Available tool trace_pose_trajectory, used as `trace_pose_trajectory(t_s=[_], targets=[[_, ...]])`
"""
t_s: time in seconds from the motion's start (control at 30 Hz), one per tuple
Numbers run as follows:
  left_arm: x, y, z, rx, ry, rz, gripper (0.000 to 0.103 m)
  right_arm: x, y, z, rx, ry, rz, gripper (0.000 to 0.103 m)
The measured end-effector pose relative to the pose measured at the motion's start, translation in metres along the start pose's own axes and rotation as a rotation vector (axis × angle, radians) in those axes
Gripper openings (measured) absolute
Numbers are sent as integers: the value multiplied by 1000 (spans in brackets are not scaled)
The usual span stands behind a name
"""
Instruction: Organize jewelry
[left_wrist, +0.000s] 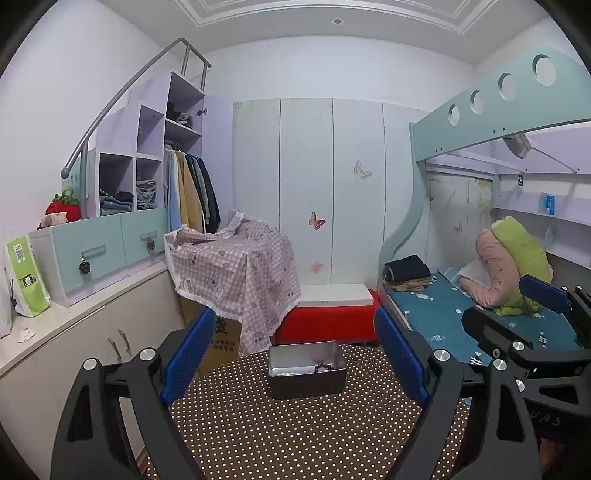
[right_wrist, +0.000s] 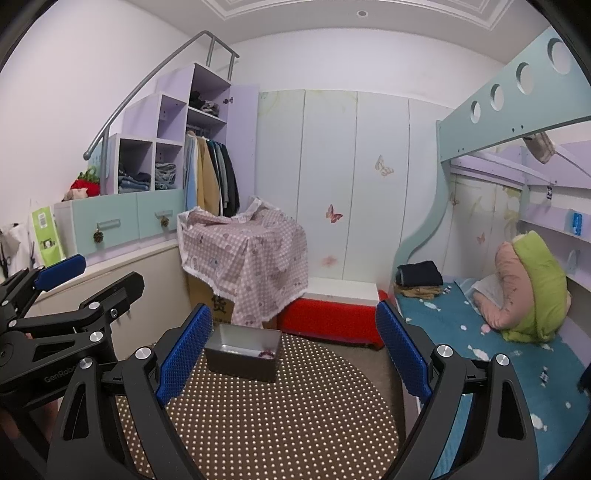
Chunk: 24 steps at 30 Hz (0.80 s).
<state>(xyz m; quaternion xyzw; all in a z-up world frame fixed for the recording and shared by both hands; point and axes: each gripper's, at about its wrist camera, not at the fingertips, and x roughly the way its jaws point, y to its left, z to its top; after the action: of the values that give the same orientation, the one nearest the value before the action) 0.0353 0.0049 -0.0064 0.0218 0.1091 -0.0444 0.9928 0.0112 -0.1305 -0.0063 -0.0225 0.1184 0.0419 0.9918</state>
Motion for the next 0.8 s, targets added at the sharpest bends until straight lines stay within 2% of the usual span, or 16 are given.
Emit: trace_pose_trajectory(t_s=[0.8], targets=[[7,3,-2,6,9,5,85,5,2,-7,6,10,2,87]])
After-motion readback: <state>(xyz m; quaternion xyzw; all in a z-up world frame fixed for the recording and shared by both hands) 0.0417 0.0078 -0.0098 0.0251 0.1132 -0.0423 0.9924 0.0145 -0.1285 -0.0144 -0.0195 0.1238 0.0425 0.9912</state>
